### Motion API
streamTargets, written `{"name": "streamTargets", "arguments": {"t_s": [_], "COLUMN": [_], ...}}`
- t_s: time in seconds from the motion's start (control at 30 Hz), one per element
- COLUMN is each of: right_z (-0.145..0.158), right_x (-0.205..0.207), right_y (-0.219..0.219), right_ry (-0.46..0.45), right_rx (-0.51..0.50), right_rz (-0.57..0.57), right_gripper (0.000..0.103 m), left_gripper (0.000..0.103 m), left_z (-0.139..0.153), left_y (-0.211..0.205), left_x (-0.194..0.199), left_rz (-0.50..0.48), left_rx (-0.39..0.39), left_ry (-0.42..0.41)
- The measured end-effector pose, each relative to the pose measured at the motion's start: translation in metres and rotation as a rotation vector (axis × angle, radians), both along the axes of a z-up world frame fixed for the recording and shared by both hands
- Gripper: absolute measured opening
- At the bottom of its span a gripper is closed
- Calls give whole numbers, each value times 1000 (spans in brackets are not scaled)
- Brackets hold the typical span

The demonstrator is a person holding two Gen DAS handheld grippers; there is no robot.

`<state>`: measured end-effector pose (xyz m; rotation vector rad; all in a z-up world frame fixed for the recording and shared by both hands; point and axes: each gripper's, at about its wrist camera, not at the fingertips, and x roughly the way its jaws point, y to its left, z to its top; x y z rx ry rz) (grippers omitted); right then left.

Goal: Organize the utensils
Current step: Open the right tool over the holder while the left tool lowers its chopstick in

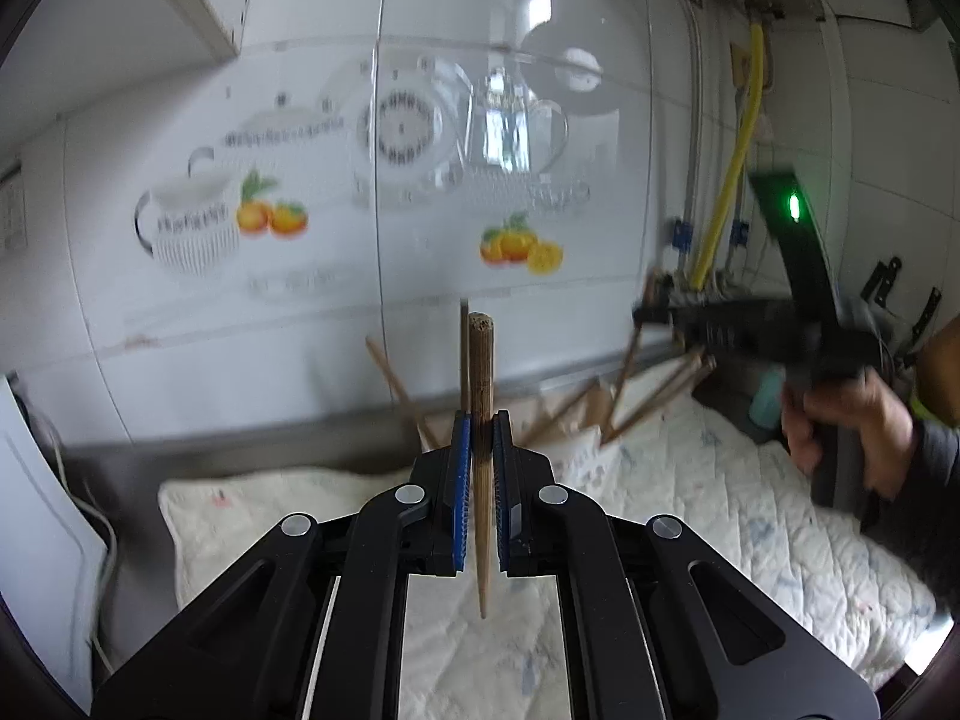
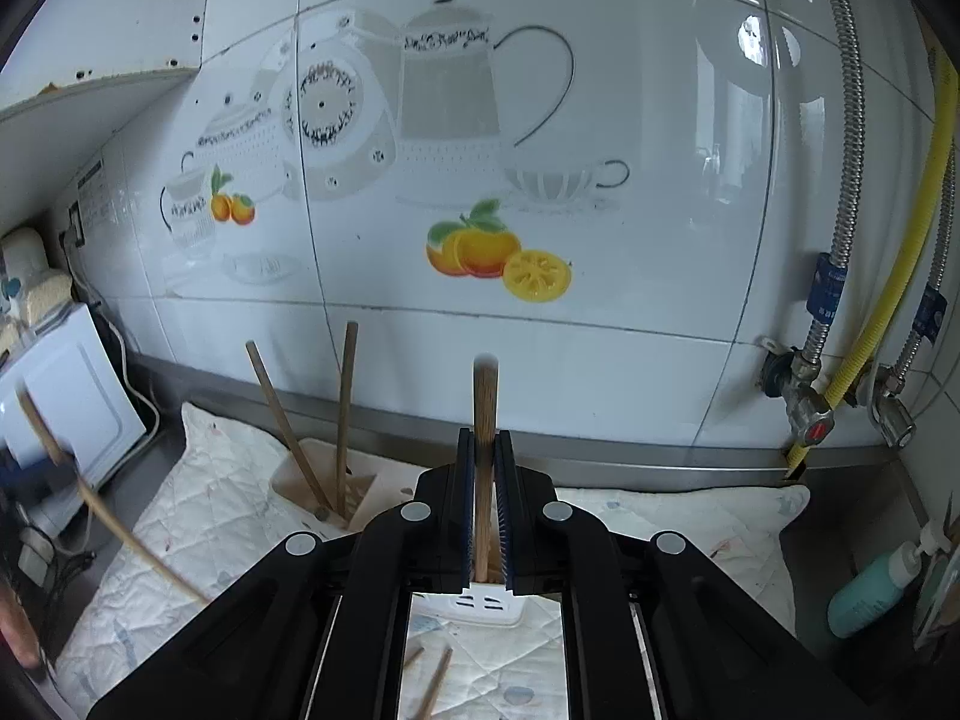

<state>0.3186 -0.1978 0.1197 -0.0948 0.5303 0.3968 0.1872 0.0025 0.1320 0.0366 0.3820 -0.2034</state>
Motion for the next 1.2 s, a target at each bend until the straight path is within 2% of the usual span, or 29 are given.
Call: {"name": "streamTargets", "arguments": {"t_s": [0.13,0.2,0.23,0.47,0.6,0.73,1.2], "right_z": [-1,1,3,8,3,-9,-96], "right_x": [-3,-7,-9,-41,-67,-87,-135], "right_y": [-3,-6,-9,-21,-27,-32,-35], "right_ry": [-7,-16,-22,-71,-100,-99,54], "right_rx": [-2,-4,0,-8,-27,-33,-39], "right_rz": [4,2,6,38,63,81,77], "right_gripper": [9,22,24,29,34,35,35], "left_gripper": [6,6,5,5,5,5,6], "left_z": [26,38,45,71,65,48,6], "left_y": [-1,-2,-3,-6,-8,-5,3], "left_x": [7,13,17,44,59,75,97], "left_rz": [8,8,14,38,46,63,64], "left_rx": [-9,-13,-10,-20,-31,-54,-63], "left_ry": [-54,-76,-91,-147,-134,-92,1]}}
